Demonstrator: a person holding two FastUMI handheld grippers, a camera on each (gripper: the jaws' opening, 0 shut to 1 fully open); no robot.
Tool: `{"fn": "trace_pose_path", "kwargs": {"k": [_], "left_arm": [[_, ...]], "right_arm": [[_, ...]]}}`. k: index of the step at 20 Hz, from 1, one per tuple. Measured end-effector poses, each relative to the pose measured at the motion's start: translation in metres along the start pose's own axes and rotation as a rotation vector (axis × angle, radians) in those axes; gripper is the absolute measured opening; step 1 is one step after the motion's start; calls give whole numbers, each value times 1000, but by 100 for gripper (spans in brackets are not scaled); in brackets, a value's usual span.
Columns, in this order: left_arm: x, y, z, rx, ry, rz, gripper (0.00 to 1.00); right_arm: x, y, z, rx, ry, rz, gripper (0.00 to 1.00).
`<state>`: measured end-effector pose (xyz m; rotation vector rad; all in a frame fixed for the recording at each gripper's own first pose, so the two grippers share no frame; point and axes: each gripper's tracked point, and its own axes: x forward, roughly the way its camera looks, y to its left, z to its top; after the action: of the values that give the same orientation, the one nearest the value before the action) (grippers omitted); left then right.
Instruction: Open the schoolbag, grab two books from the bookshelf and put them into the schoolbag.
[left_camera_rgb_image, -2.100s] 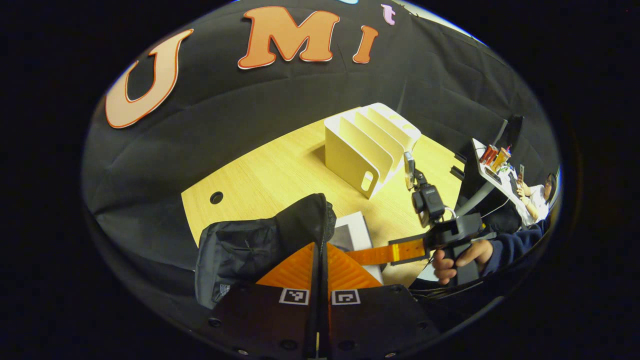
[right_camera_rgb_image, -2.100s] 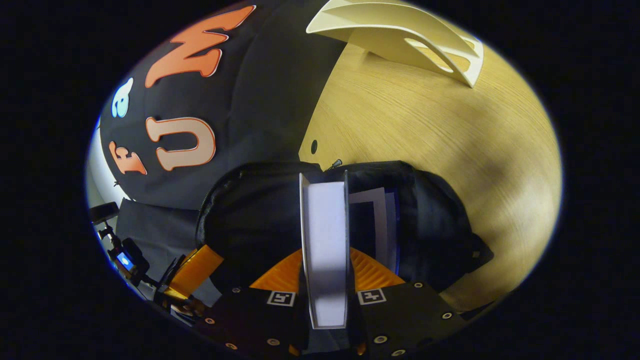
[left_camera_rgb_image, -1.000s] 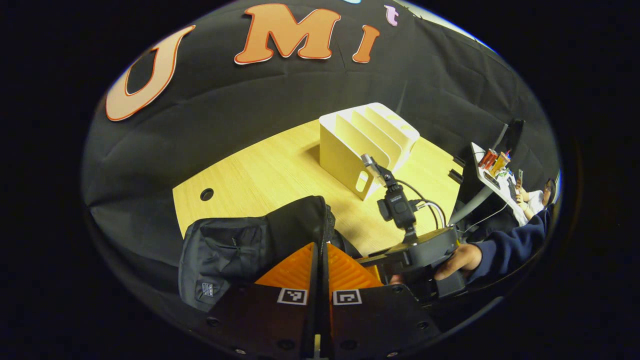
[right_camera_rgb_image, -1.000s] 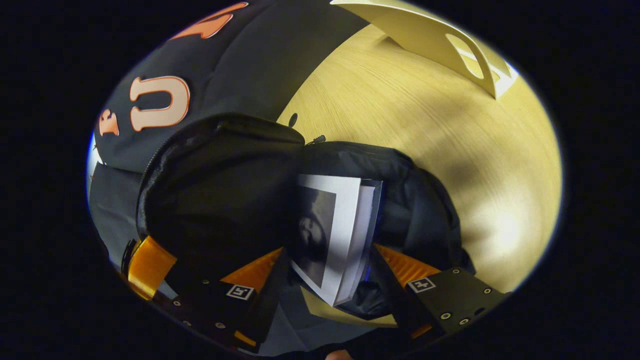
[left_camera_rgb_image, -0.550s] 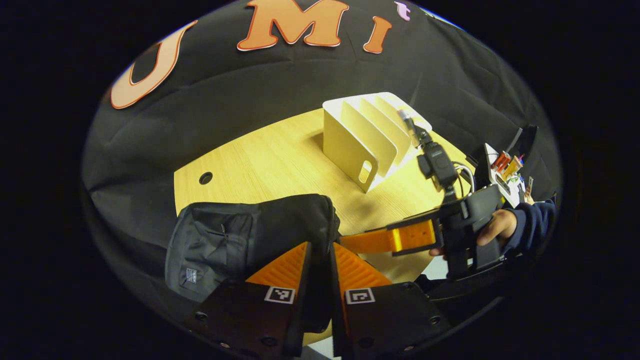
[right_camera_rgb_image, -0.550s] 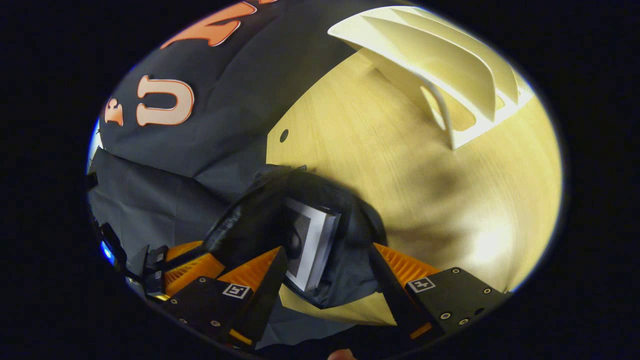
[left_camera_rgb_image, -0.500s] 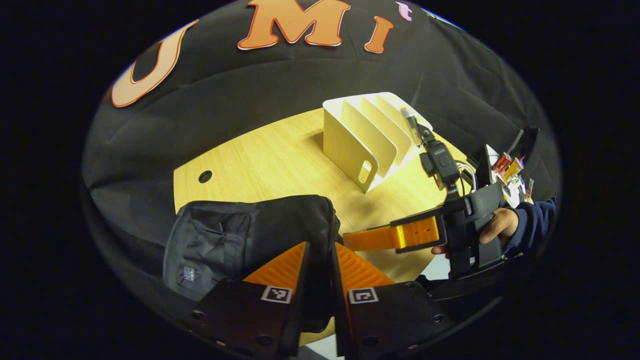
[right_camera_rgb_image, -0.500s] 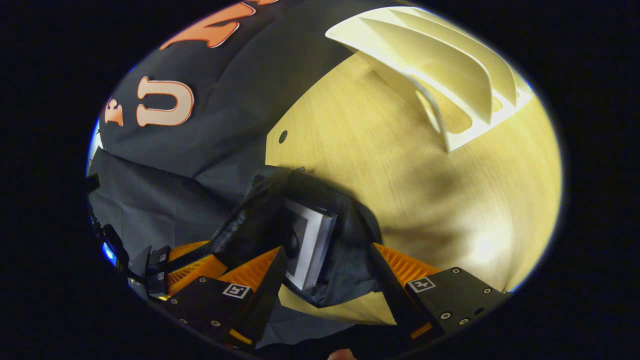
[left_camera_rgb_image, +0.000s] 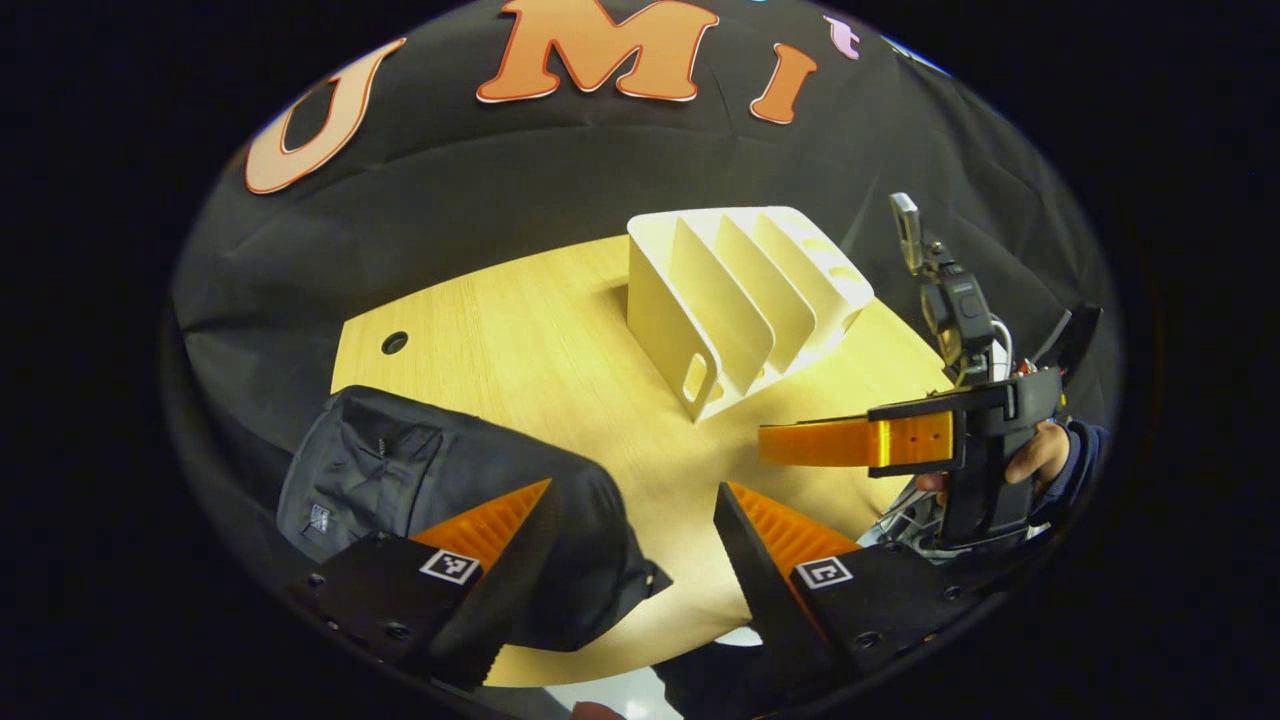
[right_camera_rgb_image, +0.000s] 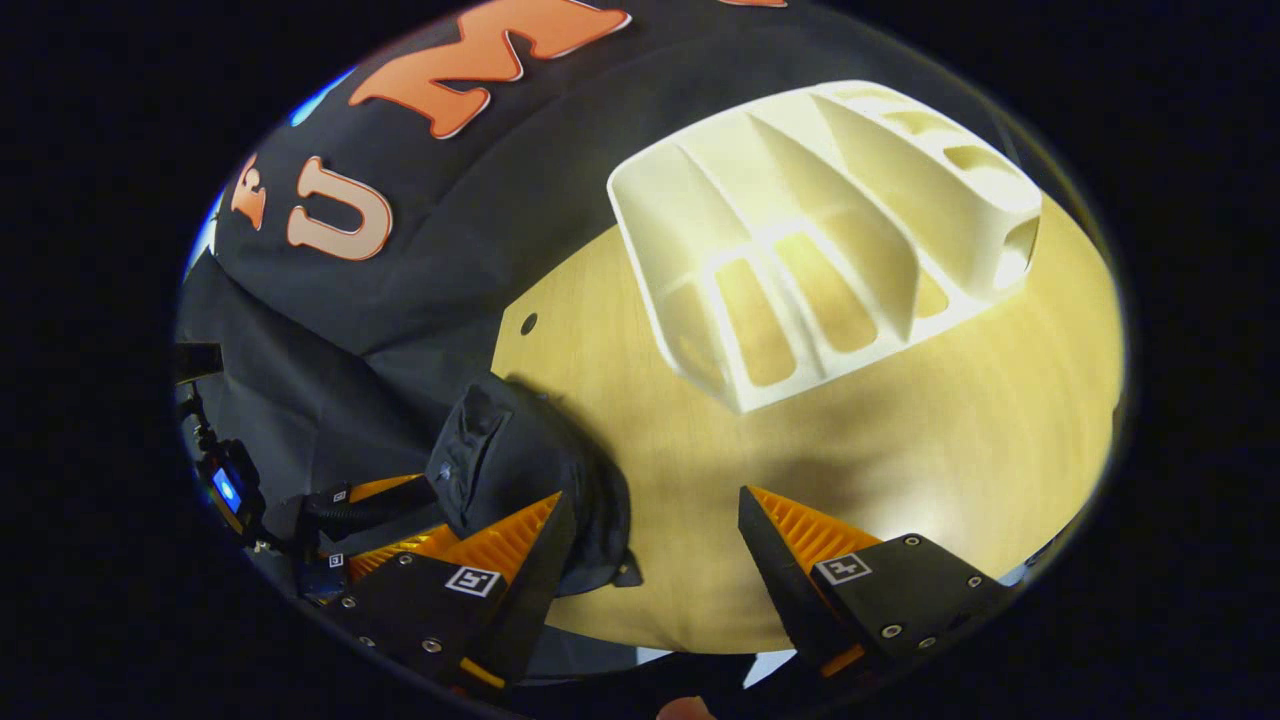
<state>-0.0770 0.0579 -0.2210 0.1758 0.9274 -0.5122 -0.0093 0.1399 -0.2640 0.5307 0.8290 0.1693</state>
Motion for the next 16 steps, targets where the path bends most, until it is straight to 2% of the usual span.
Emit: {"fn": "trace_pose_path", "kwargs": {"k": [4, 9, 13, 16], "left_arm": [[-1, -44, 24, -17, -105, 53, 99], [-8, -86, 60, -42, -239, 142, 99], [-23, -90, 97, -83, -412, 243, 98], [-38, -92, 112, -122, -490, 300, 96]], "right_arm": [[-49, -40, 50, -122, -146, -66, 98], [-110, -67, 109, -258, -341, -124, 98], [-164, -66, 150, -365, -528, -139, 98], [-191, -60, 167, -429, -629, -159, 98]]}}
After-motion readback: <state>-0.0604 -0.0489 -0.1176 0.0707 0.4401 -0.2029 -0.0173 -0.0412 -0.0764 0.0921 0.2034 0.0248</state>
